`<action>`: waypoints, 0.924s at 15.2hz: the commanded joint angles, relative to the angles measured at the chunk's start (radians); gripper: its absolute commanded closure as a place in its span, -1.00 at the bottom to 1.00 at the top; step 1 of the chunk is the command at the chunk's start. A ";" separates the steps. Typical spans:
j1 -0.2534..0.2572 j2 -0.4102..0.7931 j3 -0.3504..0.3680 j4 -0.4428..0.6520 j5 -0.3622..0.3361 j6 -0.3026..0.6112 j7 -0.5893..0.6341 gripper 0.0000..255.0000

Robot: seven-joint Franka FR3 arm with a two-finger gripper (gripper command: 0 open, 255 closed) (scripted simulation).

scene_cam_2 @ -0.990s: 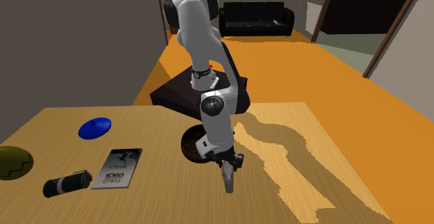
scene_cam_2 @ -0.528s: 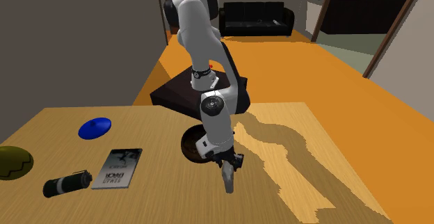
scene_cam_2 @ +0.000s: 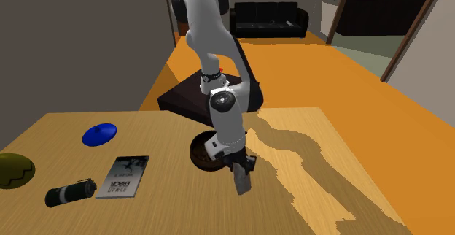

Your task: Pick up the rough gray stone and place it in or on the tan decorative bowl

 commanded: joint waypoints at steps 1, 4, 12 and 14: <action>-0.003 -0.019 0.003 0.001 0.003 -0.019 0.000 1.00; -0.008 -0.049 0.008 -0.001 0.009 -0.046 0.001 1.00; -0.018 -0.123 0.021 0.002 0.023 -0.122 0.004 1.00; -0.021 -0.140 0.023 0.005 0.026 -0.142 0.004 1.00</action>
